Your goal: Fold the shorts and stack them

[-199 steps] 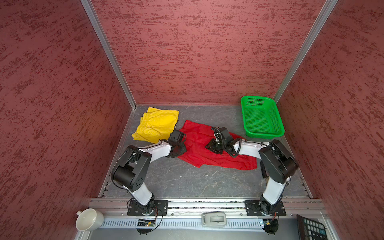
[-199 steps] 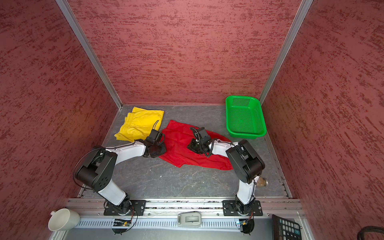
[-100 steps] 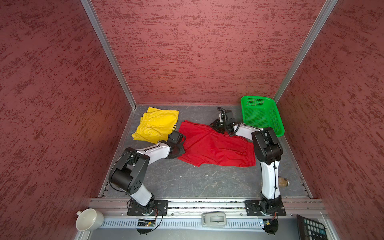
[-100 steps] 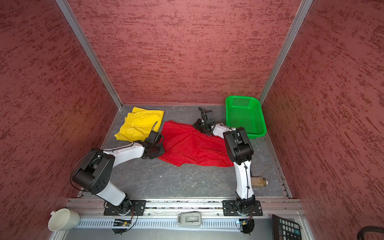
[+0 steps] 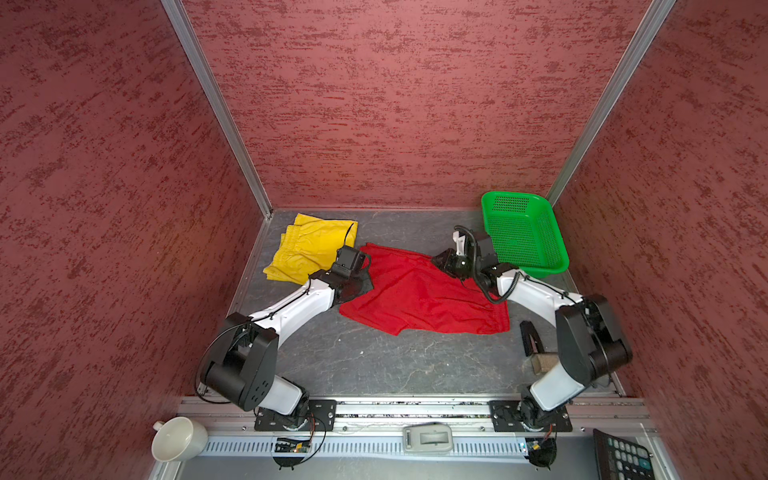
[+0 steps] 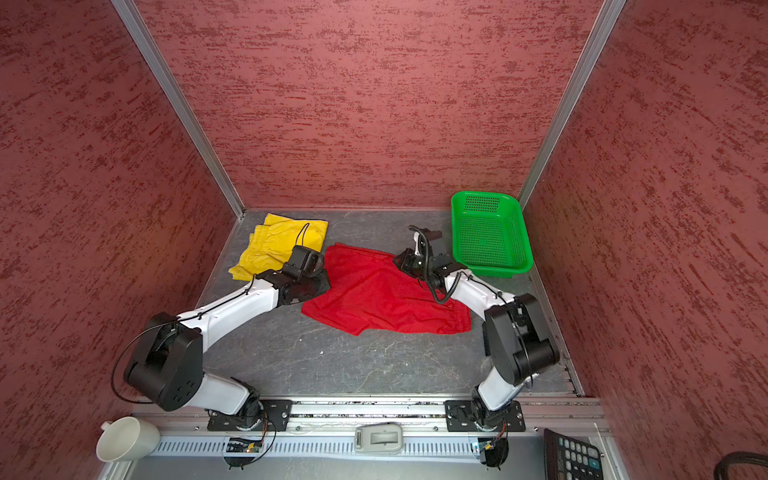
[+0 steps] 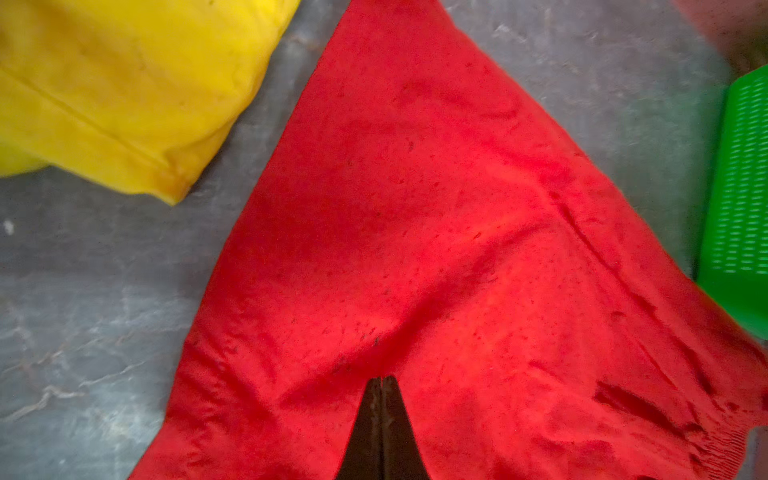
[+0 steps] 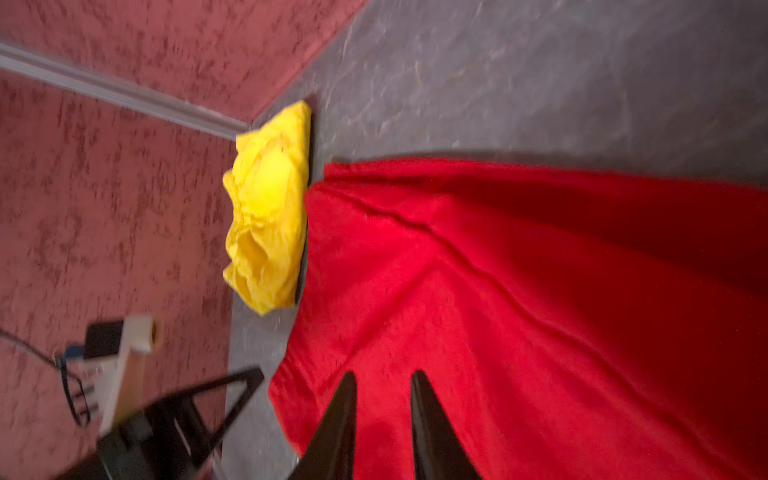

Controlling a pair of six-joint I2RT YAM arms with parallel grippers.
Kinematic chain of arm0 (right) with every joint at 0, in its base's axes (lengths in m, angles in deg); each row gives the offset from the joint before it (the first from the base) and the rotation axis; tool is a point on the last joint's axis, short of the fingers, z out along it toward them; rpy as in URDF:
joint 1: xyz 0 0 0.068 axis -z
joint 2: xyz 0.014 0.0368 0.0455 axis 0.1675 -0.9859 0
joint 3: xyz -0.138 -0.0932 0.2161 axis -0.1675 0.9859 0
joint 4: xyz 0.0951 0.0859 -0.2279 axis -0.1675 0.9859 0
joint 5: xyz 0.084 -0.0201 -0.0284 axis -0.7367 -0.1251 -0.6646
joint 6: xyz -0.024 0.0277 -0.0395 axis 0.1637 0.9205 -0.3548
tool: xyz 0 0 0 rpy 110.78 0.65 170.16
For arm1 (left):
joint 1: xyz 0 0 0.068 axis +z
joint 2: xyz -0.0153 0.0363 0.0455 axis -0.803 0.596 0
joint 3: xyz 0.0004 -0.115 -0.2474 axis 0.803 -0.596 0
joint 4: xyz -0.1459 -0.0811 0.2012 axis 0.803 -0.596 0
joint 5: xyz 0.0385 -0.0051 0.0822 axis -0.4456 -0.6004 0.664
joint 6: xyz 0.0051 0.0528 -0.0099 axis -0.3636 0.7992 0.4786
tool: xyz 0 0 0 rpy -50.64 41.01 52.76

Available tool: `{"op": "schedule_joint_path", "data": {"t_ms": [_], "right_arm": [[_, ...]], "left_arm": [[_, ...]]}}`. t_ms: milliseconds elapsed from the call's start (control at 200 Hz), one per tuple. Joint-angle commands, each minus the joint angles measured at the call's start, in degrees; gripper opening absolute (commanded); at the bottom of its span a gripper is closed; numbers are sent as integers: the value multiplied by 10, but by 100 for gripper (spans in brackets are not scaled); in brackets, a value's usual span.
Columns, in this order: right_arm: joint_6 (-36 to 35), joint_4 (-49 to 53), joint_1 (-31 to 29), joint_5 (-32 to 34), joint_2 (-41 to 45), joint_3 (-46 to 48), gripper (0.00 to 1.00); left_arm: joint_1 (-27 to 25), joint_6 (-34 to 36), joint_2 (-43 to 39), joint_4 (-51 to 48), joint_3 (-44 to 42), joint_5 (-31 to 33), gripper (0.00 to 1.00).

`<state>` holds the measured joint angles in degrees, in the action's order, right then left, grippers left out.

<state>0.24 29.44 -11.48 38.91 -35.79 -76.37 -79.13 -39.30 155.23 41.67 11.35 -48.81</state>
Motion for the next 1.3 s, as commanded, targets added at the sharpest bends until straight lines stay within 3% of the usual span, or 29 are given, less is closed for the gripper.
{"op": "schedule_joint_path", "data": {"t_ms": [0,190,441,721,877,942,1142,1298], "right_arm": [[26,-4,7,22,24,76,18],[29,-21,82,9,54,158,17],[-18,23,144,8,38,182,17],[-49,144,154,53,123,249,19],[-55,193,153,38,190,220,26],[-43,204,139,26,226,202,27],[19,206,13,44,250,168,29],[56,152,-56,36,184,170,29]], "left_arm": [[-4,6,47,11,13,-9,0],[-9,-6,86,1,-14,3,0],[-7,-23,61,-13,-103,28,0],[-11,-67,-52,-46,-202,47,0],[-14,-68,-130,-82,-215,48,0],[-14,-72,-167,-103,-214,47,0],[20,-111,-268,-158,-222,26,33],[95,-123,-297,-118,-267,-63,39]]}}
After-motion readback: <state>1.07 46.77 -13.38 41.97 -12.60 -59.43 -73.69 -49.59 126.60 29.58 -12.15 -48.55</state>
